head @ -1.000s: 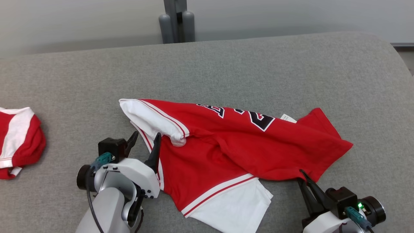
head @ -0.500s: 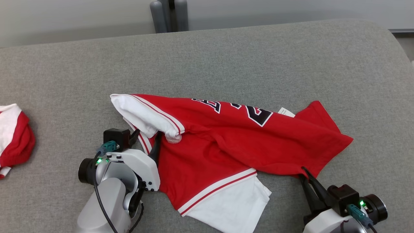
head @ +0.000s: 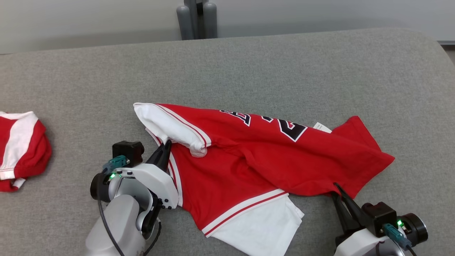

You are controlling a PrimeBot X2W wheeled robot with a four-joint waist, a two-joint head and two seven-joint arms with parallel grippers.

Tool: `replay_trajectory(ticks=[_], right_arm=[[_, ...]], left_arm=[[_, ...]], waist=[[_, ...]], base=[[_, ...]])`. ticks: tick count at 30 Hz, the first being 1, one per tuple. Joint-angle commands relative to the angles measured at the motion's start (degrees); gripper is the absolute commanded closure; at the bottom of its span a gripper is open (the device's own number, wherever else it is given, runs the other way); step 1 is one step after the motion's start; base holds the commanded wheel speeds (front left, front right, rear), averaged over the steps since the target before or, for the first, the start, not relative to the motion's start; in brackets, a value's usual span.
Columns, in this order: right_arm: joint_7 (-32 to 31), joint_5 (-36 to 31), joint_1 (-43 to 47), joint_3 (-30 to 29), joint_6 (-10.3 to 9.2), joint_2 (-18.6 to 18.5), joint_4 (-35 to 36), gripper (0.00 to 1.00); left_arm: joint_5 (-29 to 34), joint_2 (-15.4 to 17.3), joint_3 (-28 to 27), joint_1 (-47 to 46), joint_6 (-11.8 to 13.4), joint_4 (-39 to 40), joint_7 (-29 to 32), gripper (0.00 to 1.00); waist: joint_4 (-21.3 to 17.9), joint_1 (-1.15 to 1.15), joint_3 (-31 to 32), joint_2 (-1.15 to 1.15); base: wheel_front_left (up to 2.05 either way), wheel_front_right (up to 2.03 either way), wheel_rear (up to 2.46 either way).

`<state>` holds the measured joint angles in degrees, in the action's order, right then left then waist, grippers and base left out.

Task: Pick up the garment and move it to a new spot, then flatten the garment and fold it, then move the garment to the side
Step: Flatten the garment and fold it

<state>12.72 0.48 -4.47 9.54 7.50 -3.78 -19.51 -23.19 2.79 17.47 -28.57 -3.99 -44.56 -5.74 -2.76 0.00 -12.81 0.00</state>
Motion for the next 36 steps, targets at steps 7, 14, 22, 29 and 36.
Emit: replay_trajectory(ticks=[7,14,22,29,36], right_arm=[[1.14,3.28,-1.16,-3.07,-0.01,-0.26,2.69,1.00],[-0.65,6.73,-4.89,-6.49,-0.01,-2.93,8.38,1.00],[-4.49,7.80,-14.16,-6.91,-0.01,-8.45,12.55,1.00],[-6.87,7.53,-24.34,-7.24,-0.01,-11.74,14.80,1.00],[-14.78,10.45,-28.78,-3.49,-0.01,-14.21,17.84,1.00]], left_arm=[[-6.63,0.90,-1.00,3.85,-3.00,6.18,-1.84,1.00],[-17.05,7.01,4.79,7.88,-3.45,21.87,6.23,1.00],[-25.66,10.45,-0.41,5.47,-1.98,34.91,11.10,1.00],[-25.14,9.48,-3.84,-1.19,3.13,38.94,10.23,1.00],[-23.22,9.16,-7.55,-5.03,7.87,42.93,6.54,1.00]], waist=[[1.74,0.00,4.22,0.00],[2.82,0.00,7.48,0.00],[3.67,0.00,10.31,0.00],[4.12,0.00,12.83,0.00],[4.18,0.00,13.84,0.00]], base=[[0.00,0.00,0.00],[0.00,0.00,0.00],[0.00,0.00,0.00],[0.00,0.00,0.00],[0.00,0.00,0.00]])
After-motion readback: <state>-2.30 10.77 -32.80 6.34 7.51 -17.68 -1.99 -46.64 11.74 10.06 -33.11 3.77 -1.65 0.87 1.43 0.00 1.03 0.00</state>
